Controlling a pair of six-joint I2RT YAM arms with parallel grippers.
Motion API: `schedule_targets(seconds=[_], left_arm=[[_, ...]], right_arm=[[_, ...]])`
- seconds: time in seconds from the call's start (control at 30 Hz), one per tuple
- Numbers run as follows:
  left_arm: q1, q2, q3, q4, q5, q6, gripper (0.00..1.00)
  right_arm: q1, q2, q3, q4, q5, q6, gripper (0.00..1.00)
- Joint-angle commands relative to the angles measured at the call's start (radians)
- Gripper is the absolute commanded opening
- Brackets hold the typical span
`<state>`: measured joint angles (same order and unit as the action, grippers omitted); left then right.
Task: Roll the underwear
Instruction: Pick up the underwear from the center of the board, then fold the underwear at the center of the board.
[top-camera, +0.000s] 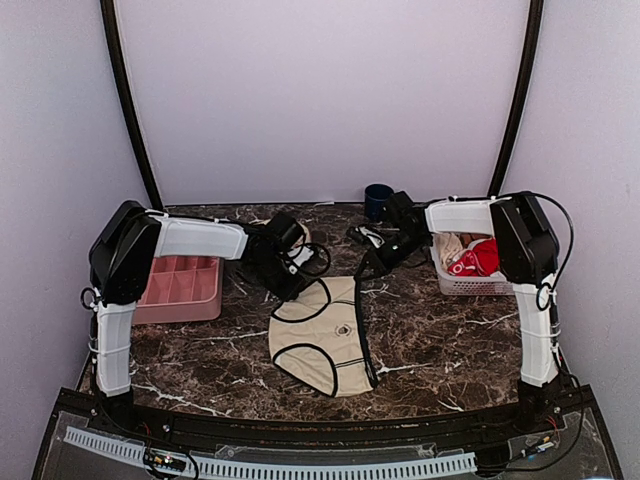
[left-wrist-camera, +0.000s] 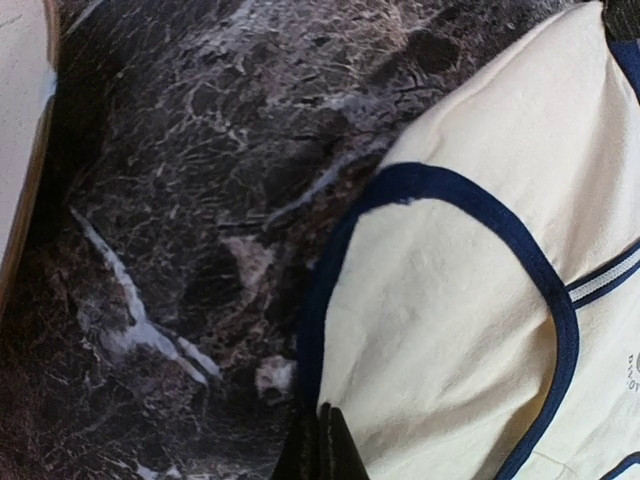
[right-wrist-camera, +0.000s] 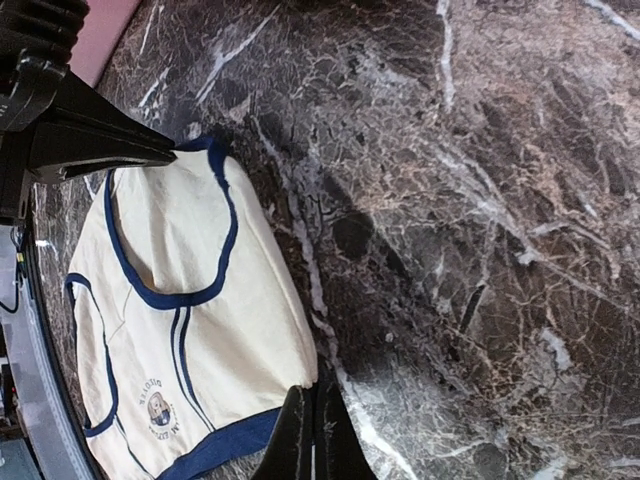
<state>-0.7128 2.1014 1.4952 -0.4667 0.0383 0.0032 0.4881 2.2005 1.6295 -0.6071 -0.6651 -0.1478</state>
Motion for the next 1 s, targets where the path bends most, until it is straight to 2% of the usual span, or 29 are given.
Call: schedule_targets(seconds=[0.0, 0.13, 0.33, 0.7, 0.97], left_arm=[[0.037, -0.030, 0.042, -0.016, 0.101, -0.009, 0.00], [0.047, -0.066, 0.060, 0.000, 0.150, 0.011, 0.00], [0.053, -0.134, 0.022, 0.016, 0.222, 0.033, 0.00], [0.050, -0.377, -0.271, 0.150, 0.379, -0.003, 0.00], [0.006, -0.455, -0.386, 0.207, 0.457, -0.030, 0.00]], right_arm=[[-0.021, -0.049, 0.072, 0.028, -0.016, 0.038, 0.00], [-0.023, -0.066, 0.100, 0.013, -0.038, 0.041, 0.00], [-0.022, -0.132, 0.045, 0.024, -0.066, 0.051, 0.00], [-0.009, -0.288, -0.166, 0.078, -0.093, 0.066, 0.00], [0.014, -0.371, -0.301, 0.108, -0.095, 0.077, 0.00]])
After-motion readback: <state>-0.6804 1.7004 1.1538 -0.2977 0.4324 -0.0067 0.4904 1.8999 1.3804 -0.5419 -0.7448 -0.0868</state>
